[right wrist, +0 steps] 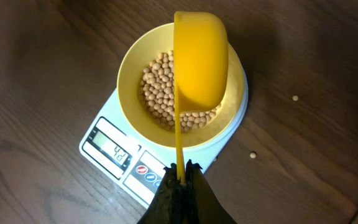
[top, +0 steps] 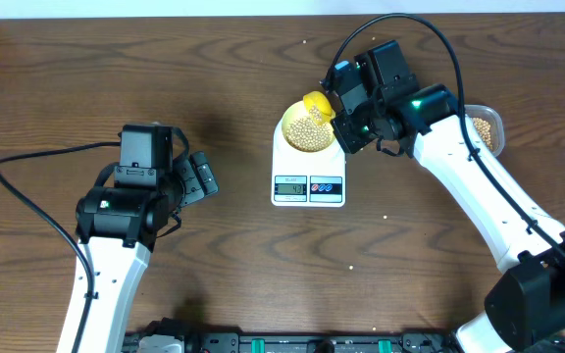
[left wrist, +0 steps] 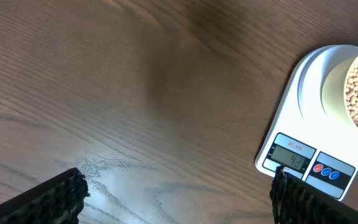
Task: Scoop item into bowl and weigh 50g on scale
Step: 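Tilt the scoop to pour soybeans into the yellow bowl, then hold the scoop inverted over the bowl to empty remaining beans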
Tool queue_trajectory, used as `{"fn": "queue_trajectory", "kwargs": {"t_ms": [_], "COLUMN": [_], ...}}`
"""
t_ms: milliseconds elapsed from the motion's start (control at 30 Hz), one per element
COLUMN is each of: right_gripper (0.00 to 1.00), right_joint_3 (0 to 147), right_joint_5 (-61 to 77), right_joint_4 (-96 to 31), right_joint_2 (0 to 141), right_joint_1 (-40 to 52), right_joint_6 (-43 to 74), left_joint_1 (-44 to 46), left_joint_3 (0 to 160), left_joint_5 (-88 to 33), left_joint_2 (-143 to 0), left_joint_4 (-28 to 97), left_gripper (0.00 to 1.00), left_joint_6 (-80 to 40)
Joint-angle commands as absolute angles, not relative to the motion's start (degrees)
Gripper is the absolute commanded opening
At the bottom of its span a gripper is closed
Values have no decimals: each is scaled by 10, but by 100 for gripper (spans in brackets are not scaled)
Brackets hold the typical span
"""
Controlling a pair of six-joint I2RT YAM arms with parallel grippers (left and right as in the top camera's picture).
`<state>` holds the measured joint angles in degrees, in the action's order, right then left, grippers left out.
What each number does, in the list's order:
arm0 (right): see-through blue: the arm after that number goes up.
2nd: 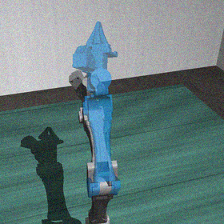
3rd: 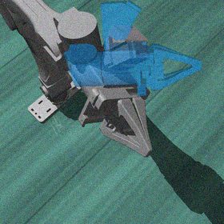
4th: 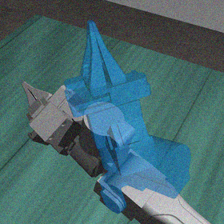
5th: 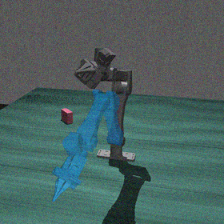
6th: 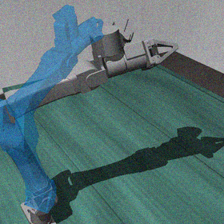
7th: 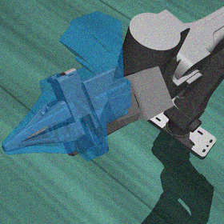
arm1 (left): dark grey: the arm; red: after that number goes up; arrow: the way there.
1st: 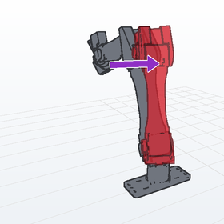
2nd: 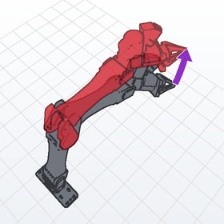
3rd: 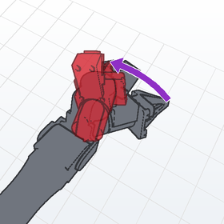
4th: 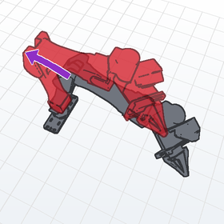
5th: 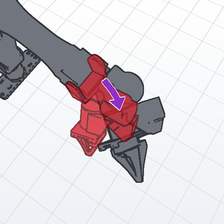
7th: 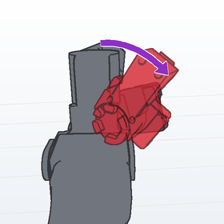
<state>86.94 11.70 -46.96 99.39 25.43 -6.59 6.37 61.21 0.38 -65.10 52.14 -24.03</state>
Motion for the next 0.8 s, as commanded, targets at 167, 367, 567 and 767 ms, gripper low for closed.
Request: {"fn": "queue_trajectory", "kwargs": {"t_ms": [167,367,567,767], "right_gripper": [1,1,1,1], "right_joint_3": [882,882,883,884], "right_joint_5": [110,110,77,69], "right_joint_4": [-469,-467,-468,-474], "right_joint_2": [997,997,997,997], "right_joint_1": [260,260,260,260], "right_joint_6": [-98,-115,-138,-138], "left_joint_1": [60,60,60,60], "left_joint_3": [618,618,618,618], "left_joint_5": [14,13,14,14], "left_joint_2": [-652,-652,-652,-652], "left_joint_4": [523,523,523,523], "left_gripper": [96,96,96,96], "left_joint_6": [-241,-241,-241,-241]}}
